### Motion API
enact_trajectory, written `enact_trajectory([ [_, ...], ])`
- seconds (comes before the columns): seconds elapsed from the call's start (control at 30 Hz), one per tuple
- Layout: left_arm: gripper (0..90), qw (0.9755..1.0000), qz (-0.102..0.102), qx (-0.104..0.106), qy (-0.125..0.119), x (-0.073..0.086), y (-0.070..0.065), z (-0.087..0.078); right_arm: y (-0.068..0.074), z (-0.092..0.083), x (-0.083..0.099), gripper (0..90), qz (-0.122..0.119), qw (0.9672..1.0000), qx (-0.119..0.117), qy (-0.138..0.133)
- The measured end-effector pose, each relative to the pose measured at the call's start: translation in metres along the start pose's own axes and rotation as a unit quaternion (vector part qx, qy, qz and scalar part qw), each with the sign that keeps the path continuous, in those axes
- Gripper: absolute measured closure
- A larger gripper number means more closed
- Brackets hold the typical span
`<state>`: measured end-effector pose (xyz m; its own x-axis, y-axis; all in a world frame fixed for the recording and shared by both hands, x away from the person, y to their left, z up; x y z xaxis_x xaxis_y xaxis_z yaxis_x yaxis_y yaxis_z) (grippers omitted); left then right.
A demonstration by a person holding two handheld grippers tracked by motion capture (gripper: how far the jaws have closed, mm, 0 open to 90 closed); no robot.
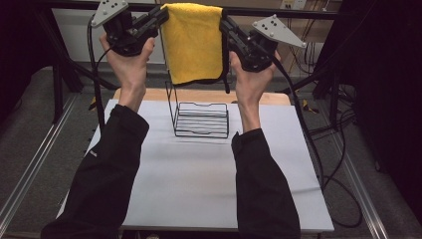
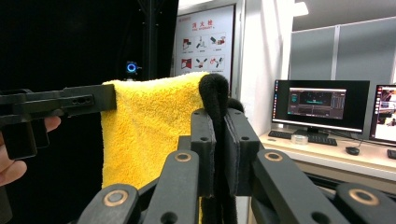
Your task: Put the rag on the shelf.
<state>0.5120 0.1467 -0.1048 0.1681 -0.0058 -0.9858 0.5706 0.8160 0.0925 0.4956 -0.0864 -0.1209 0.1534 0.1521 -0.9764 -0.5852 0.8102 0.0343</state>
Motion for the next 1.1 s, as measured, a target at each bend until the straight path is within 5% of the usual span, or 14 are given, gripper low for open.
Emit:
enact_trajectory([
  [0.63,83.1,0.9998,0.003,-0.014,0.011,0.003,0.022,0.027,-0.02,0.035,0.003,83.4,-0.003,1.0,0.003,-0.002],
  [1.1,83.1,0.9991,0.018,-0.002,0.038,0.037,0.027,0.028,-0.03,0.041,0.037,83.3,0.003,0.9996,0.0,0.026],
])
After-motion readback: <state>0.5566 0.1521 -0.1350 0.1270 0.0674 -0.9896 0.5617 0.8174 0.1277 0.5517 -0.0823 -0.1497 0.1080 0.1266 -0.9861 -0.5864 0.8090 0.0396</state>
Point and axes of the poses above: each handheld gripper's, and its own axes: z roughly forward along the jaws, x roughly out of its underside, y roughly to its left, the point moved 4 cm from there along z, roughly forward along the jaws, and after that the axes turned 4 degrees about z, right-handed, at the moved point
